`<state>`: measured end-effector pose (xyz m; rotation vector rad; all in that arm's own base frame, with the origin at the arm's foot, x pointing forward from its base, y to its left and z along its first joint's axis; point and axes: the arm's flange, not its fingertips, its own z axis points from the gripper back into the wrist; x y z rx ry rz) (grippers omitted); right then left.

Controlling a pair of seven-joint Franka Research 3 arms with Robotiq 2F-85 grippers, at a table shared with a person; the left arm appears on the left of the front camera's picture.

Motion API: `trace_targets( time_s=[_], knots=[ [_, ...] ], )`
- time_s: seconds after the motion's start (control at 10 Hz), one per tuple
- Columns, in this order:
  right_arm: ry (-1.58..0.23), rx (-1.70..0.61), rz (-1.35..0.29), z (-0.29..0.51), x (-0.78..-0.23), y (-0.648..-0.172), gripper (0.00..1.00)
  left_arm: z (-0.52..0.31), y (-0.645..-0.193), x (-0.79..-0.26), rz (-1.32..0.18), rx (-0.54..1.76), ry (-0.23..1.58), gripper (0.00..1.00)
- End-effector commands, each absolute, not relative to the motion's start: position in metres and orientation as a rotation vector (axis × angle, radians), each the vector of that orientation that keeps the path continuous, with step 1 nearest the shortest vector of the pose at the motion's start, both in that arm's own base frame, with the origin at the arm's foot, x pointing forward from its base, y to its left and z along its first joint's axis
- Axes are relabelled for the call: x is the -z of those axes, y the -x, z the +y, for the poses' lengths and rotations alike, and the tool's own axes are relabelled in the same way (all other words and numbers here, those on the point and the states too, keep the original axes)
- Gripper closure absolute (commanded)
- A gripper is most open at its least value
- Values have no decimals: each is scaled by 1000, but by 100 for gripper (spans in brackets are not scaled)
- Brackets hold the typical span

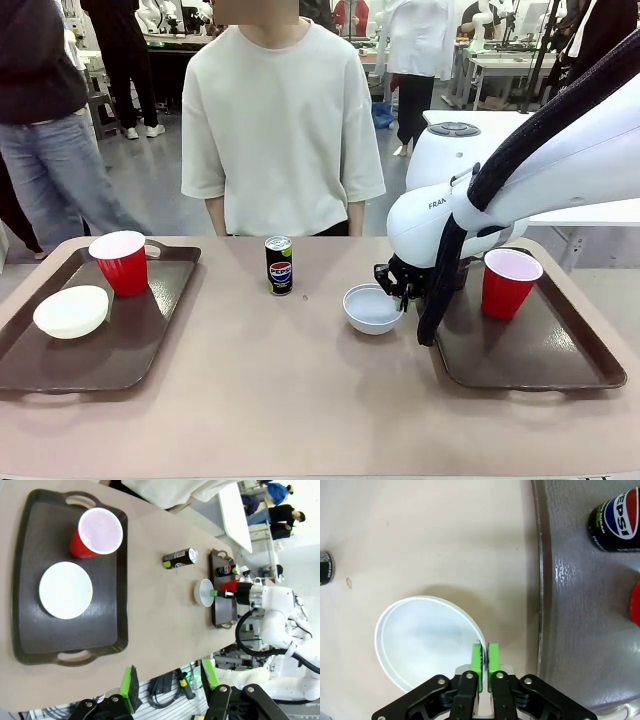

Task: Prepare tableware on both trays.
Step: Pick up a Picnic Bowl from the table and place it on a Handle tray.

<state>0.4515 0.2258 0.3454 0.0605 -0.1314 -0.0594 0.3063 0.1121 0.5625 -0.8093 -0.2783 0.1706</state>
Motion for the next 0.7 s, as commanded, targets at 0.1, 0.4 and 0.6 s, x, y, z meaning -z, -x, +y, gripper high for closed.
trace_targets(
  time_s=[0.1, 0.4, 0.6],
  knots=[
    [-48, 34, -154, 228, -344, -451, 100, 113, -305, -563, -282, -163, 806, 33],
    [-16, -32, -70, 229, -379, -424, 100, 113, -305, -563, -282, -163, 806, 33],
    [7, -85, -93, 233, -436, -387, 100, 113, -305, -563, -282, -163, 806, 33]
  ],
)
